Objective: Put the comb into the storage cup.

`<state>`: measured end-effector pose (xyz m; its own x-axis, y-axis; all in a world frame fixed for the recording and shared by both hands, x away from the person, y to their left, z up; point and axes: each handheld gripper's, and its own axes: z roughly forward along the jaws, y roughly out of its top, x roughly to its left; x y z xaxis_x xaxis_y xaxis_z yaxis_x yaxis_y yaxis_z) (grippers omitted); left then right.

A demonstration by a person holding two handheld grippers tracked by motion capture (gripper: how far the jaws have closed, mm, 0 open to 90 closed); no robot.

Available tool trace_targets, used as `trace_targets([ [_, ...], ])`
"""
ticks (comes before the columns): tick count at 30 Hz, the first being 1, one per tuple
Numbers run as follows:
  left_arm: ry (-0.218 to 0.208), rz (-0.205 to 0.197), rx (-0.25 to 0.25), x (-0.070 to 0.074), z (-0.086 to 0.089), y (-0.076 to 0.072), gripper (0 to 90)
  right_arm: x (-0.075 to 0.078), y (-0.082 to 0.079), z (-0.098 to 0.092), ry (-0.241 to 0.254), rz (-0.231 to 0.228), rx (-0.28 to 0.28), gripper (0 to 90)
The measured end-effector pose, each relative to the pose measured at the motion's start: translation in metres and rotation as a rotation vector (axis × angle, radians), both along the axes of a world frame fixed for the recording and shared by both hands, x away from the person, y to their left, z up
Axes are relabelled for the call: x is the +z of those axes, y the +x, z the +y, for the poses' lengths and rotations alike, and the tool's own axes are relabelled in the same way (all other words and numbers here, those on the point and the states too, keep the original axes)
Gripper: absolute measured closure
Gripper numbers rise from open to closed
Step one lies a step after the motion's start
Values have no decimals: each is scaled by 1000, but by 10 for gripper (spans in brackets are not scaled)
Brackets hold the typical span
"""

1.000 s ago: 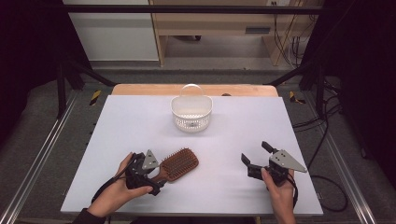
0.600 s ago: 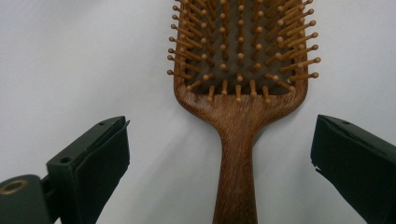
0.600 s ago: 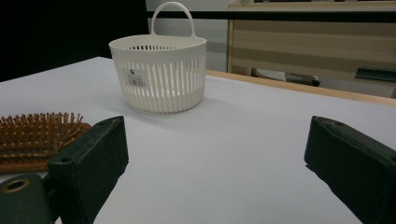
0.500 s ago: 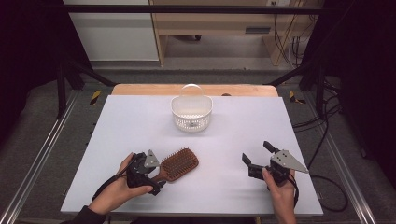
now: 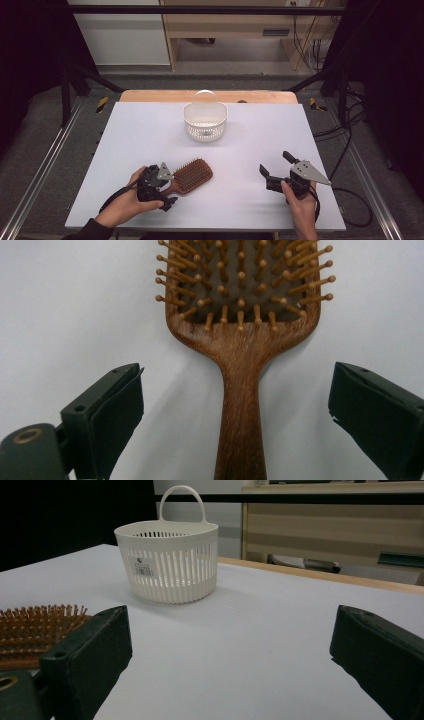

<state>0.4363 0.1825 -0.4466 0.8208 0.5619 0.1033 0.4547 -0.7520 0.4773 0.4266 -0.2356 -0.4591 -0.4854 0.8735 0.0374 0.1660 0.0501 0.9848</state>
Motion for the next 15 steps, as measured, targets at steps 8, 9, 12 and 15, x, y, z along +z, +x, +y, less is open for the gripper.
trace_targets([
  [8, 10, 61, 9, -1, 1, 5, 195, -1, 0, -2, 4, 6, 5, 30],
  [9, 9, 66, 11, -1, 1, 6, 217, -1, 0, -1, 4, 7, 5, 30],
  [12, 5, 83, 12, 0, 0, 8, 259, -1, 0, -1, 7, 9, 5, 30],
  [15, 15, 102, 0, 1, -1, 10, 308, -1, 1, -2, 8, 9, 4, 30],
])
